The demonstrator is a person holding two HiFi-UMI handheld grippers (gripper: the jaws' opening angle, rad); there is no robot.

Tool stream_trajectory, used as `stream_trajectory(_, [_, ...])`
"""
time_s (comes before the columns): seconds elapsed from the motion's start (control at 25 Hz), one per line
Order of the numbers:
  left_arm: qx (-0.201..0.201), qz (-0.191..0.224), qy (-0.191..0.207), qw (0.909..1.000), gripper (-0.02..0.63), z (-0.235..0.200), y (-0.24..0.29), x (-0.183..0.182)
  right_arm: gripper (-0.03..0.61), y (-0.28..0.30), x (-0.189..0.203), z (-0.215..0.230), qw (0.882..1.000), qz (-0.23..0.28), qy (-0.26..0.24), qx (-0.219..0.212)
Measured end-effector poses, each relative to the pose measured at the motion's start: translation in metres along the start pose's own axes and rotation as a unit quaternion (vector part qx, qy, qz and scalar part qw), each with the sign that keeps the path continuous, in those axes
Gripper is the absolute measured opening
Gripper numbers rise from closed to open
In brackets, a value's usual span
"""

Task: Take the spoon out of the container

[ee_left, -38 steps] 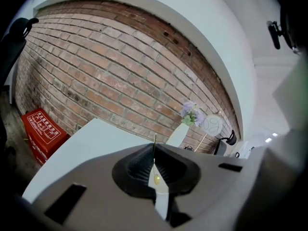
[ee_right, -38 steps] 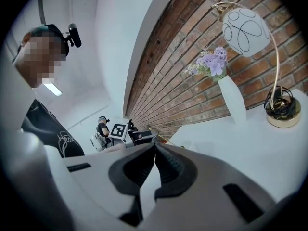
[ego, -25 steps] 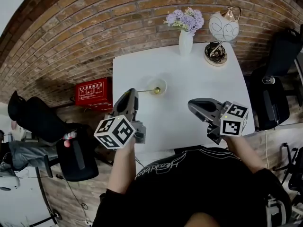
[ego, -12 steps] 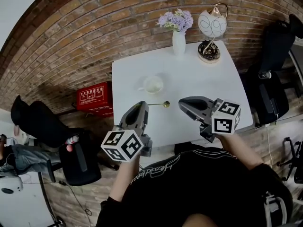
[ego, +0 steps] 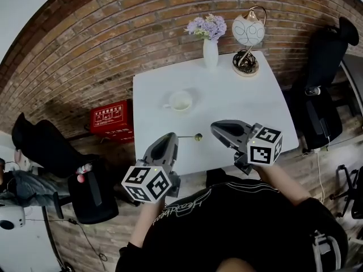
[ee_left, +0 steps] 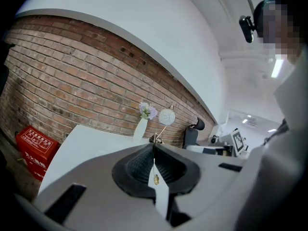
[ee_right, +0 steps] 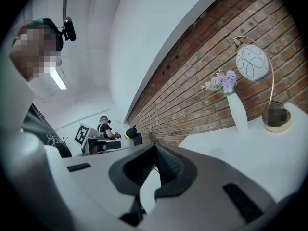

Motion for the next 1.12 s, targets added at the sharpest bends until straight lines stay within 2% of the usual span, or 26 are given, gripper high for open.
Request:
stream_trajectory(0.2, [-0.001,0.003,-0.005,1.0,0.006,0.001,-0.005,0.003,-0.003,-0.001,0.002,-0.012,1.0,0.0,-0.022,-0.007])
stream_trajectory(1.12, [-0.001,0.006,-0.019,0.9998,0.006,-0.001,0.005,0.001,-0.003,0.0,0.005,0.002,1.0,-0.011,-0.011,-0.009])
Point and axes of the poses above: the fingertips, and each gripper's own axes: y forward along the fingers, z to its right, x out of its underside, the point moved 6 cm from there along -y, backward along the fingers, and after that the axes turned 5 degrees about -y, right-handed, at the moved point
